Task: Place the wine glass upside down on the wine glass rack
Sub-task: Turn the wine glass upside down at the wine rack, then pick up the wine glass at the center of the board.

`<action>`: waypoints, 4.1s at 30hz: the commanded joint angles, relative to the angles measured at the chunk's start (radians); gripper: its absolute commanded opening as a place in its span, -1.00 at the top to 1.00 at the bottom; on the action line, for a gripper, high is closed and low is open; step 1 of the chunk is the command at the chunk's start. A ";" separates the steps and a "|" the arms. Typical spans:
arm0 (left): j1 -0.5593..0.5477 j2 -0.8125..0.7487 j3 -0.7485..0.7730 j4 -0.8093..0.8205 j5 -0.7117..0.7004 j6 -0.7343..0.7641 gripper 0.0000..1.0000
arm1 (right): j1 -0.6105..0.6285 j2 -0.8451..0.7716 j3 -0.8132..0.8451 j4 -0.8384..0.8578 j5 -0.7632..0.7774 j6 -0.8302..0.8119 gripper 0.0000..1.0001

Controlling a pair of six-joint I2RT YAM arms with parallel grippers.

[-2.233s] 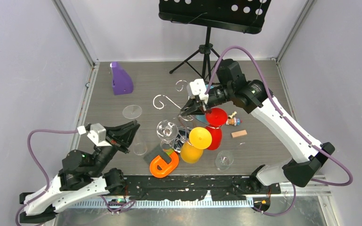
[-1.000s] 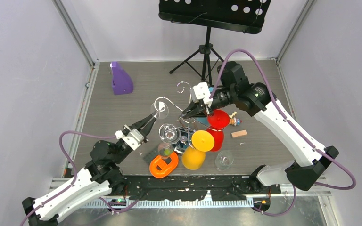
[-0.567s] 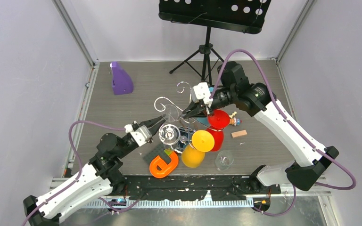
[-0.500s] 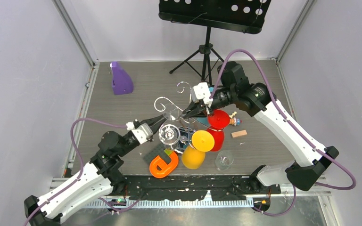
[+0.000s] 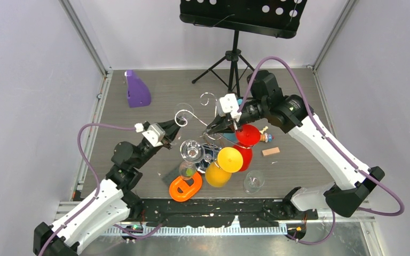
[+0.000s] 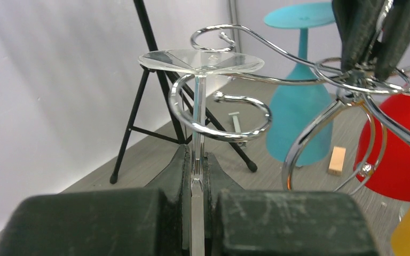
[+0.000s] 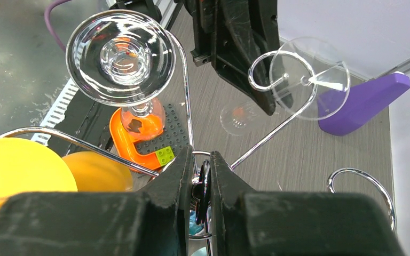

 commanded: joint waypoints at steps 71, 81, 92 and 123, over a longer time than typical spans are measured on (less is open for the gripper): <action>0.038 -0.605 -0.005 -0.823 -0.516 -0.642 -0.99 | -0.003 0.014 0.028 0.342 0.319 0.329 -0.11; 0.038 -0.627 0.021 -0.907 -0.521 -0.705 -0.99 | -0.005 -0.188 -0.071 0.666 0.449 0.589 -0.31; 0.039 -0.767 0.012 -1.020 -0.554 -0.864 -0.99 | -0.006 -0.679 -0.317 0.310 1.311 1.124 -0.30; 0.039 -0.722 0.092 -1.164 -0.471 -0.909 -0.99 | -0.005 -0.908 -1.012 -0.068 1.137 1.700 -0.23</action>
